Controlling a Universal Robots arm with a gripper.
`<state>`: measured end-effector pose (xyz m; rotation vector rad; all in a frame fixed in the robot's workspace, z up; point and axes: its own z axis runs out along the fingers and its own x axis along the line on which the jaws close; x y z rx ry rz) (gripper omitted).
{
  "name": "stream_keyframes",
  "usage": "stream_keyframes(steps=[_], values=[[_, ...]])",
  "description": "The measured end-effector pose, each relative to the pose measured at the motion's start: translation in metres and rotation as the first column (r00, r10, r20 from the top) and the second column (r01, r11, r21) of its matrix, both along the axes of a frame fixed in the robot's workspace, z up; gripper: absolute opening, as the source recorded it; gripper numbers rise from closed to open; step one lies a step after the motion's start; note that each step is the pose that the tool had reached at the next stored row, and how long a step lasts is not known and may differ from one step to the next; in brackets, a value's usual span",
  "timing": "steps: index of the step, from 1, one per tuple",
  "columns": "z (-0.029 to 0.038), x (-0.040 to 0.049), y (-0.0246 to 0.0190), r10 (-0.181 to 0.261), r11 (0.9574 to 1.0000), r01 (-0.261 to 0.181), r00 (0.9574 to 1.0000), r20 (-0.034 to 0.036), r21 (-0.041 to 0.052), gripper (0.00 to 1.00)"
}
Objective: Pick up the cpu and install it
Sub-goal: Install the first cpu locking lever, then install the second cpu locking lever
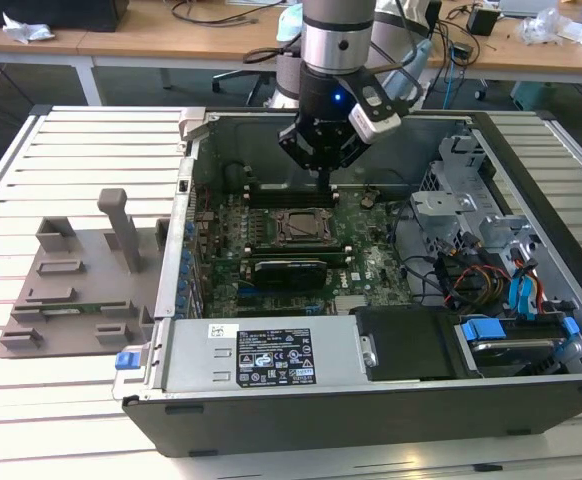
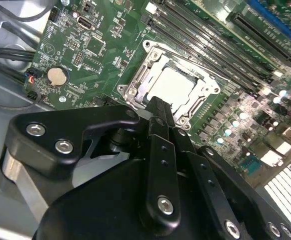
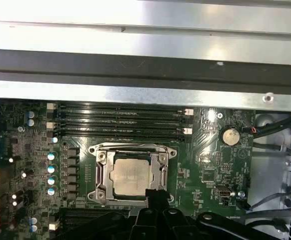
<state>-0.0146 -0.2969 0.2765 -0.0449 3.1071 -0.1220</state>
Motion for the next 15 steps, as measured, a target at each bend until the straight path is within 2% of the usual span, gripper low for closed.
stream_keyframes(steps=[3,15], values=[[0.008,0.0,0.0,0.0,1.0,0.0,1.0,0.0001,-0.002,0.11],[0.0081,0.0,-0.0002,0.0,1.0,0.0,1.0,-0.0001,-0.0017,0.11]])
